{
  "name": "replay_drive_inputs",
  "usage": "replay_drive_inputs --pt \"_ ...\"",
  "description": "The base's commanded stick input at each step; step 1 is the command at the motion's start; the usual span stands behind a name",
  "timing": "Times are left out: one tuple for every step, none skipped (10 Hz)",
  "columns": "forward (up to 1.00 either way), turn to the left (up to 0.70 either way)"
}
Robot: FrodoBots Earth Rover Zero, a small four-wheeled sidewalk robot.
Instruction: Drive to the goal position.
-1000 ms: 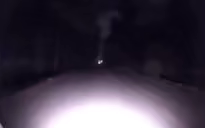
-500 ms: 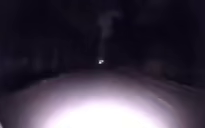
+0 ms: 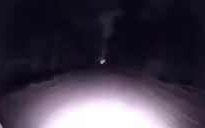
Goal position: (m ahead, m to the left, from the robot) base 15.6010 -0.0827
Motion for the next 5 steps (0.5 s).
replay_drive_inputs --pt "1.0 0.0" --pt "1.0 0.0" --pt "1.0 0.0" --pt "1.0 0.0" --pt "1.0 0.0"
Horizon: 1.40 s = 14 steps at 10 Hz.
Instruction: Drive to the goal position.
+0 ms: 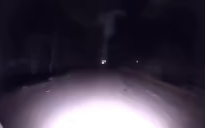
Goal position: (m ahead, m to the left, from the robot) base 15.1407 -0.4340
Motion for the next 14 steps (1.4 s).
replay_drive_inputs --pt "1.0 0.0" --pt "1.0 0.0" --pt "1.0 0.0" --pt "1.0 0.0" --pt "1.0 0.0" --pt "1.0 0.0" --pt "1.0 0.0" --pt "1.0 0.0" --pt "1.0 0.0" --pt "1.0 0.0" --pt "1.0 0.0" --pt "1.0 0.0" --pt "1.0 0.0" --pt "1.0 0.0"
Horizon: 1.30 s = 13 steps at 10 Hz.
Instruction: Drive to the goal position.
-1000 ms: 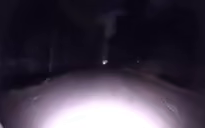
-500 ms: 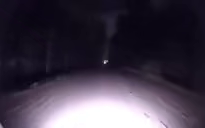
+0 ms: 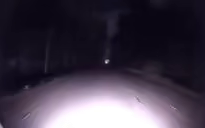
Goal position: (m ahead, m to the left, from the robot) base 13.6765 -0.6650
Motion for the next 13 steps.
replay_drive_inputs --pt "1.0 0.0" --pt "1.0 0.0" --pt "1.0 0.0" --pt "1.0 0.0" --pt "1.0 0.0" --pt "1.0 0.0" --pt "1.0 -0.06" --pt "1.0 -0.27" --pt "1.0 -0.27" --pt "1.0 -0.27" --pt "1.0 -0.03" --pt "1.0 0.0" --pt "1.0 0.0"
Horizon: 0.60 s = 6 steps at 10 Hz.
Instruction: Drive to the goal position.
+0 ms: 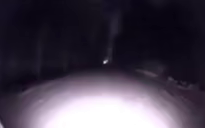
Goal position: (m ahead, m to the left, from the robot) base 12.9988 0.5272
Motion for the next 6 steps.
replay_drive_inputs --pt "1.0 0.0" --pt "1.0 0.0" --pt "1.0 0.0" --pt "1.0 0.0" --pt "1.0 0.0" --pt "1.0 0.0"
